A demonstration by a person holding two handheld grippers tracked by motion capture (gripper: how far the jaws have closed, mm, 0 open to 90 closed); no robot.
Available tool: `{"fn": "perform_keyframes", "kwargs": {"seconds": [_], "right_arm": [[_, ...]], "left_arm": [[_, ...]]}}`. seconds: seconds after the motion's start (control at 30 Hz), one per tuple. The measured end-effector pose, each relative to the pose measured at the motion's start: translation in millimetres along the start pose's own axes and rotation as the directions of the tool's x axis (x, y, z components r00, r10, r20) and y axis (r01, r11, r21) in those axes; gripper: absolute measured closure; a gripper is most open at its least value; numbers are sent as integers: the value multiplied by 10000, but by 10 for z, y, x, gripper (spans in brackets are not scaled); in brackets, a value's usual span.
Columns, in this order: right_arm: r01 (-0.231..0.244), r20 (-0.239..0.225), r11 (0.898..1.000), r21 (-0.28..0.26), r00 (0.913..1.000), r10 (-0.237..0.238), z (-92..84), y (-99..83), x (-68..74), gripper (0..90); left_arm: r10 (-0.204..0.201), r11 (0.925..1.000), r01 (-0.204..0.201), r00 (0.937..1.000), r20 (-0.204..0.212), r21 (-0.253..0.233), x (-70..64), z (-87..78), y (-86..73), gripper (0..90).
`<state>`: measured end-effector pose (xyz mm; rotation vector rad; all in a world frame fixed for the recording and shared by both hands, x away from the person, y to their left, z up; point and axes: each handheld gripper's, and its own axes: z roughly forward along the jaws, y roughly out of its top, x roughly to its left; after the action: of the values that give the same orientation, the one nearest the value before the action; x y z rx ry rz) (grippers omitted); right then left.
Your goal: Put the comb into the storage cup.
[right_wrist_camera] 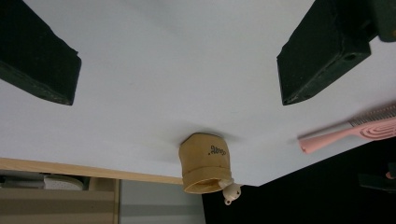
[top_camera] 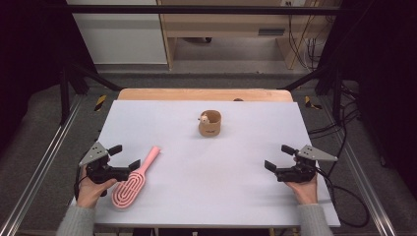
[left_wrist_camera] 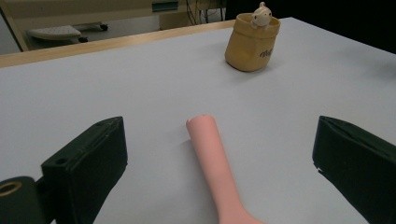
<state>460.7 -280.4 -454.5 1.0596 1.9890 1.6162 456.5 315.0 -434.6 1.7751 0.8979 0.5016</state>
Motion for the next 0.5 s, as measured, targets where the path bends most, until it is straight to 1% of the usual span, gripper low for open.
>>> {"fn": "perform_keyframes", "kwargs": {"seconds": [0.07, 0.17, 0.3, 0.5], "right_arm": [[-3, 0, 10000, 23, 10000, 3, 0, -1, 2, 1], [9, 13, 10000, 25, 10000, -9, -1, -1, 2, 1], [27, 27, 10000, 42, 10000, -27, -2, -1, 2, 1], [49, 44, 10000, 72, 10000, -49, -2, 0, 6, 1]], "left_arm": [[-27, 10000, 27, 10000, -75, -4, 0, -9, 11, 28], [-7, 10000, 7, 10000, -19, 60, -1, -21, 16, 28], [56, 10000, -56, 10000, -16, 36, -6, -40, 24, 28], [40, 10000, -40, 10000, -17, 16, -5, -90, 20, 29]]}}
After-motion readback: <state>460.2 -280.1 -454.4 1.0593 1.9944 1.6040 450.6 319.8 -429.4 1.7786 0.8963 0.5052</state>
